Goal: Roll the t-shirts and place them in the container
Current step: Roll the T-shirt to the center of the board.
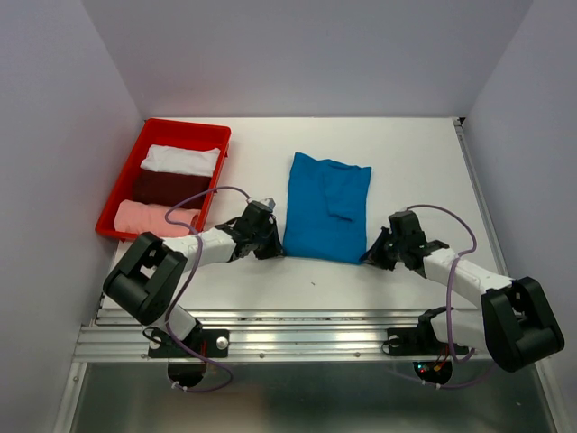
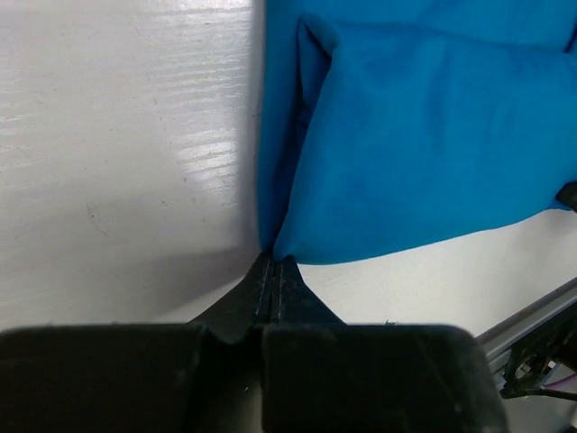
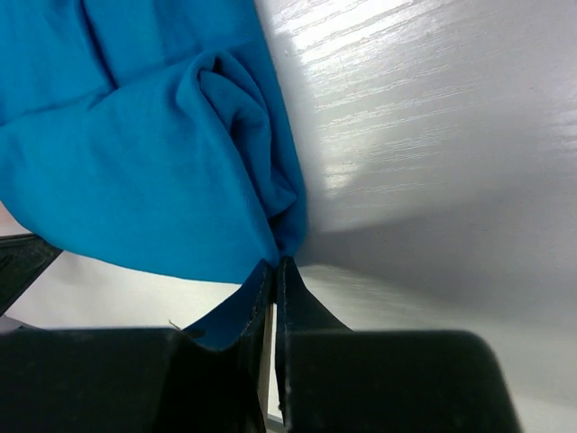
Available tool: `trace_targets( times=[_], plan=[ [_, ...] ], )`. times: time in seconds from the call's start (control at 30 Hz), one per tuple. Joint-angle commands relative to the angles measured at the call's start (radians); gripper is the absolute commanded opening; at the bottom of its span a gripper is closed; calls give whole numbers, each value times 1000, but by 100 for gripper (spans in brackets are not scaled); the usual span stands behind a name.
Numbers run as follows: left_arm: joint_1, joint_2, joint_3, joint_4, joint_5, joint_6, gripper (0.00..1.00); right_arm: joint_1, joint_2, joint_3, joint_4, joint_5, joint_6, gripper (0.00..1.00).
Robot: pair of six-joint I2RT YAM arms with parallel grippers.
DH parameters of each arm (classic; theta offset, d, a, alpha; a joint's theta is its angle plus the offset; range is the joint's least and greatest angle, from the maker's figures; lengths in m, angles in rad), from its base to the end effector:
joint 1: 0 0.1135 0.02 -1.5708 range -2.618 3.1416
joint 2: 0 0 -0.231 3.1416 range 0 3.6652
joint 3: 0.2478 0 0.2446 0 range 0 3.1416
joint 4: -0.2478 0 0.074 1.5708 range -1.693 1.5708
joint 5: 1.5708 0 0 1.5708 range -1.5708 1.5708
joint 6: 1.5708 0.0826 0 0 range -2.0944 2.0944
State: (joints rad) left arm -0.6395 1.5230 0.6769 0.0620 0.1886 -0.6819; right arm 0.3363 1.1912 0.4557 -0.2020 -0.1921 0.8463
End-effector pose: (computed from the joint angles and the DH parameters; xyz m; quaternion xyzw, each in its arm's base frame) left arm 0.2483 -0.2039 0.0969 0.0166 0.9201 -0.3028 0.2479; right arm 0.2235 0.0948 0.0884 0.2097 0.9228 0.2484 0.2065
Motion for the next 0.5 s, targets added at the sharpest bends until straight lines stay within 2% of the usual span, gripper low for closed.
trace_targets(
  times=[0.0, 0.47],
  plan=[
    [0, -17, 24, 10, 0, 15, 0, 9, -22, 15, 21, 10, 8, 1],
    [29, -84, 161, -111, 15, 39, 0, 9, -45, 121, -85, 60, -19, 1]
  ],
)
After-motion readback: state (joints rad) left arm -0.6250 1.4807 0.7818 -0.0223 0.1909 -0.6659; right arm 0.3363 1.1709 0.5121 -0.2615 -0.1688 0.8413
